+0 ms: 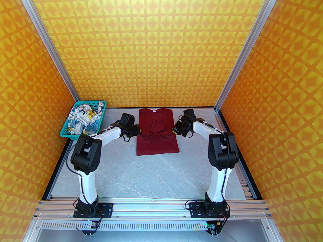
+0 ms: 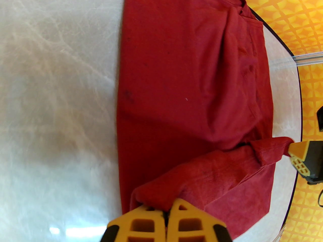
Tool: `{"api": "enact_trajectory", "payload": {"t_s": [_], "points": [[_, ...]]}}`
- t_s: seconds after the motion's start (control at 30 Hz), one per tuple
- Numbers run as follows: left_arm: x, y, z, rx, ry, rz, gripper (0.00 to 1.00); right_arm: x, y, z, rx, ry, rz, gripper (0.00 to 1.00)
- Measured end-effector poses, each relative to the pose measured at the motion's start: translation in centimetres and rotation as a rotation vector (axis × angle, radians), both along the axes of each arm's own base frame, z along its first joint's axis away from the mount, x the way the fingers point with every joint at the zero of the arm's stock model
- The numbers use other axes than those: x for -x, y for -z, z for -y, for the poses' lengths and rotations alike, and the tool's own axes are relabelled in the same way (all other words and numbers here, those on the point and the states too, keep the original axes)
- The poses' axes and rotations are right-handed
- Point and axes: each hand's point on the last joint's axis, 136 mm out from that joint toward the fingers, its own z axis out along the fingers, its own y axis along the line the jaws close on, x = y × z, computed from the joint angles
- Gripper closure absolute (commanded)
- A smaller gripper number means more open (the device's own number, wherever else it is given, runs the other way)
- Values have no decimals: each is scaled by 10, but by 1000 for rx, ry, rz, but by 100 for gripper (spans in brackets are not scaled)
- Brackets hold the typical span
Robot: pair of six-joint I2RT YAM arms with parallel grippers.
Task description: Fold and stack the mixed laundry pile
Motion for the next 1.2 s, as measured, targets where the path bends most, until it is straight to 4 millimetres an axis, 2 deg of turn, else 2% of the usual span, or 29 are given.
{"api": "enact_trajectory", "payload": {"t_s": [0.07,0.13,0.2,0.27,0.47,0.57,0.63,0.73,0.83,0.9,1.0,1.13,1.17,1.2], "points": [[-4,4,-2,6,-3,3,92,-2,7,1,-11,3,-7,84],[-8,6,-5,9,-4,10,74,-6,8,2,-29,5,1,71],[-14,5,-9,14,-9,30,55,-13,7,3,-52,7,25,65],[-22,3,-14,21,-17,57,49,-23,5,5,-87,8,57,61],[-41,-6,-36,39,-55,124,50,-42,-6,15,-164,19,127,57],[-32,-9,-45,34,-62,126,52,-42,-15,21,-160,19,153,57],[-19,-18,-46,32,-55,132,53,-33,-23,22,-155,16,168,58],[1,-40,-36,39,-20,167,56,-13,-36,13,-139,-7,192,62],[10,-53,-12,54,37,198,60,-8,-41,-8,-137,-59,219,68],[12,-46,3,60,73,190,62,-9,-37,-20,-142,-85,219,71],[5,-18,23,66,110,153,62,-20,-26,-31,-147,-99,214,75],[-9,29,30,52,114,88,62,-39,-5,-30,-140,-86,199,76],[-11,37,31,50,116,76,62,-43,0,-29,-137,-82,194,76],[-17,36,34,63,120,86,63,-46,6,-28,-133,-76,187,76]]}}
